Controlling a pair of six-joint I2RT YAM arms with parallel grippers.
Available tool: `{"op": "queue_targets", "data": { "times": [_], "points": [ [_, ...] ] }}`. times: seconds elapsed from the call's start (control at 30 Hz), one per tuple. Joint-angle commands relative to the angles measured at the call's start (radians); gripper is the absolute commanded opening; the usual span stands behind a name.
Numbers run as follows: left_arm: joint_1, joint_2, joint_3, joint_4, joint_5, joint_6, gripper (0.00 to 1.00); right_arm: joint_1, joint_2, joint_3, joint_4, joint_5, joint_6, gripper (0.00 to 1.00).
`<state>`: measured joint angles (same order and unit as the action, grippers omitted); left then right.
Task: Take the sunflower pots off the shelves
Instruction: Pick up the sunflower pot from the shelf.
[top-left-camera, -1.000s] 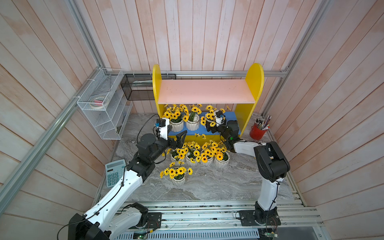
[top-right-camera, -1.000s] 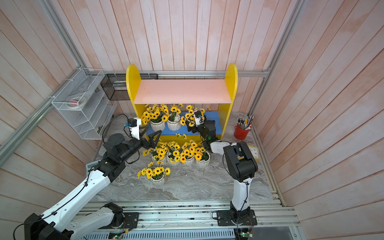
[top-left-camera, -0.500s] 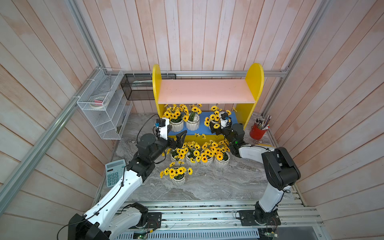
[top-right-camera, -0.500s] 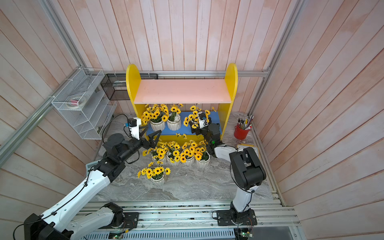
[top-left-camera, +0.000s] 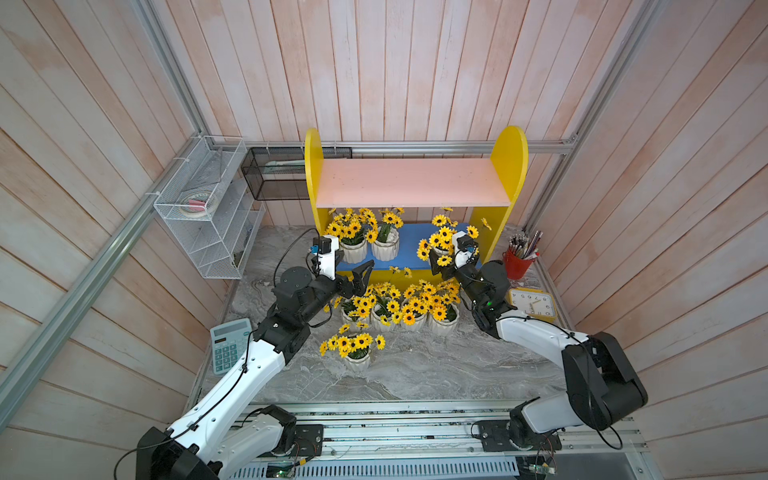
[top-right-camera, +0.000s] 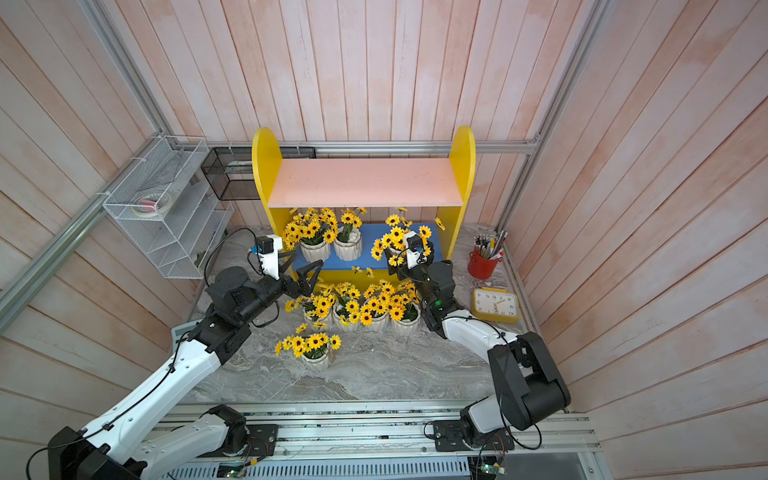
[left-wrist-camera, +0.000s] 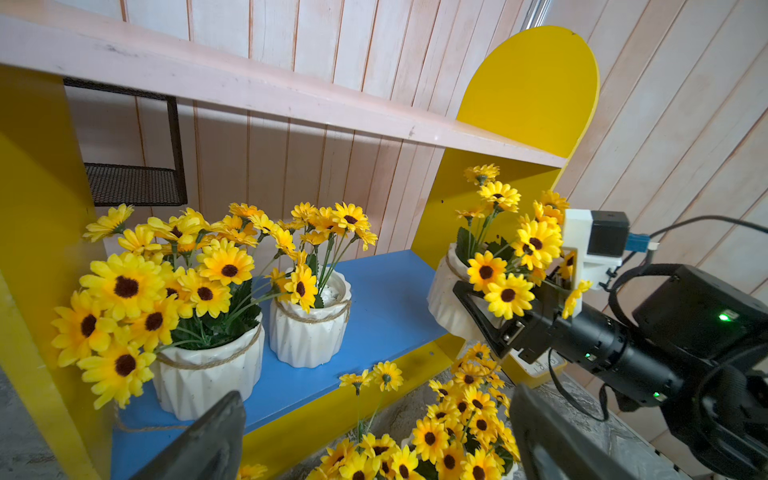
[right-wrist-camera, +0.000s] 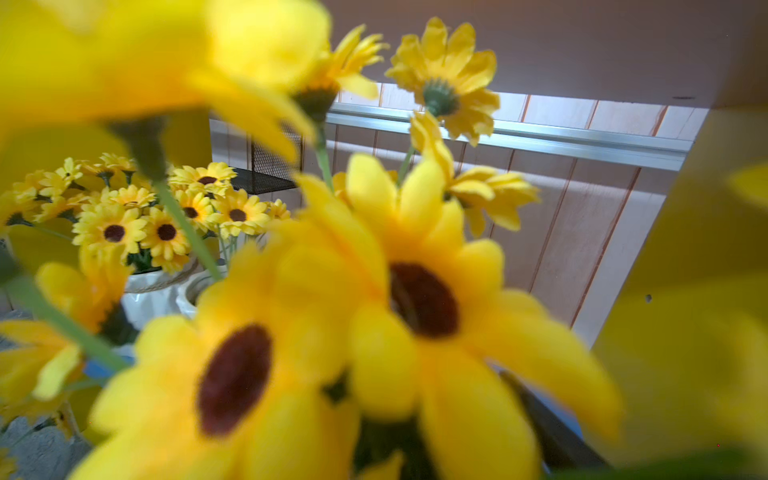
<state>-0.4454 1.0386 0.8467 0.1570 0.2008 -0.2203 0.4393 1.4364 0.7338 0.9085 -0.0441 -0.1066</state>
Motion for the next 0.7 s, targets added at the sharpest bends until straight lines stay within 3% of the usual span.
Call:
{"op": "queue_targets", "data": {
  "times": [0.0,0.4,0.5,0.67],
  "points": [
    [-0.005,-0.019,-0.011,0.006,-0.005,0.013,1.0,0.016,-0.092,-0.034,0.05,0.051,-0.012,0.0],
    [-0.004,-0.026,-0.015,0.007,-0.009,0.017,1.0,0.079,-0.328,-0.088,-0.068,0.083,0.0,0.0],
    [-0.007,-0.03,-0.017,0.009,-0.009,0.014,1.0,0.157,-0.409,-0.142,-0.108,0.09,0.028,0.0],
    [-0.009,-0.035,-0.018,0.01,-0.013,0.016,1.0,0.387,-0.534,-0.283,-0.113,0.235,-0.03,0.0]
  ]
}}
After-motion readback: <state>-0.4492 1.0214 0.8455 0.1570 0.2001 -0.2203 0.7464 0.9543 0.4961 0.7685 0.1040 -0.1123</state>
